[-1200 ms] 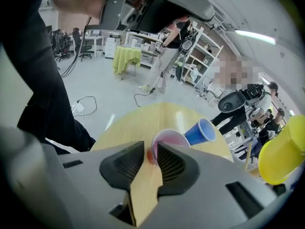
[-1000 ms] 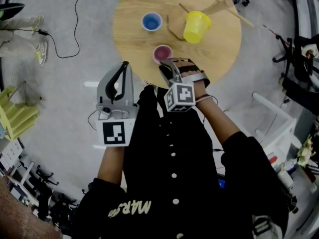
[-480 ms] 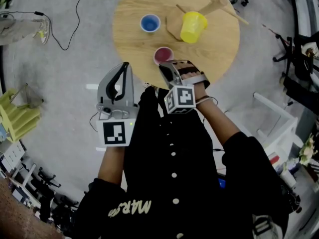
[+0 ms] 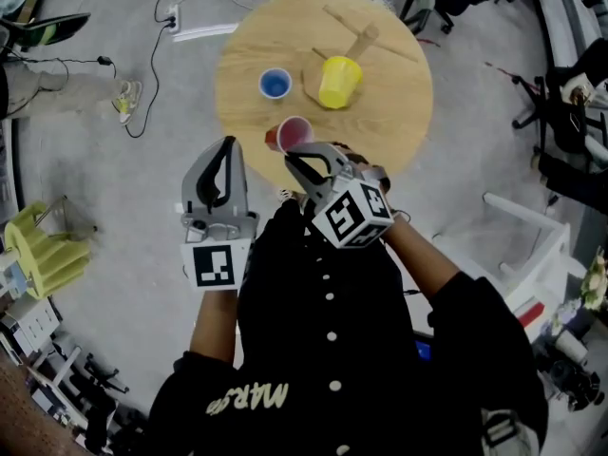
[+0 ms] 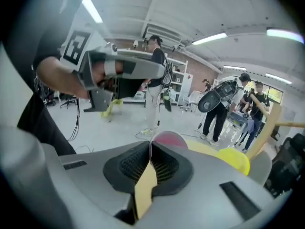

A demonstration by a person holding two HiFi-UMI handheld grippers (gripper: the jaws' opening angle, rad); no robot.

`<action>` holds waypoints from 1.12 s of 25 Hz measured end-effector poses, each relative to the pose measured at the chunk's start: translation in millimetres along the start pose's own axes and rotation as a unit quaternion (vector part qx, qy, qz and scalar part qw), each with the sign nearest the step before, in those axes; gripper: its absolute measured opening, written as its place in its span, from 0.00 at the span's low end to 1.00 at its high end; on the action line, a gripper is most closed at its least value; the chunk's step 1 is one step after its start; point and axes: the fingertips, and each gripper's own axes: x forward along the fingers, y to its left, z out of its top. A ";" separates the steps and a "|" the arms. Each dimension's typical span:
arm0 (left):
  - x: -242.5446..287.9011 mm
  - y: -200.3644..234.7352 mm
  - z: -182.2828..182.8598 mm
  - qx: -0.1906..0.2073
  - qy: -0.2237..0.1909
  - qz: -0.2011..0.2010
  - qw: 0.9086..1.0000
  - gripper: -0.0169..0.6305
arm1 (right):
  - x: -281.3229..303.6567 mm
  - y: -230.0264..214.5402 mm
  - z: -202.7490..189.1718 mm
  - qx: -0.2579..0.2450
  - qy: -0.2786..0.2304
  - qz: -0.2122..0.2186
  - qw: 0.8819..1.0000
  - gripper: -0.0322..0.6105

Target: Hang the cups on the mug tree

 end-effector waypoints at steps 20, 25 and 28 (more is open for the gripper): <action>17.2 -12.3 95.3 0.037 -0.062 -0.014 0.997 0.02 | -70.9 -150.7 133.8 0.290 -0.239 -0.059 0.925 0.08; 30.9 -16.0 101.2 0.040 -0.066 -0.023 0.997 0.02 | -74.0 -184.7 128.4 0.349 -0.256 -0.070 0.899 0.08; 32.2 -15.4 99.8 0.042 -0.063 -0.026 0.997 0.02 | -71.4 -195.1 124.2 0.388 -0.261 -0.069 0.881 0.08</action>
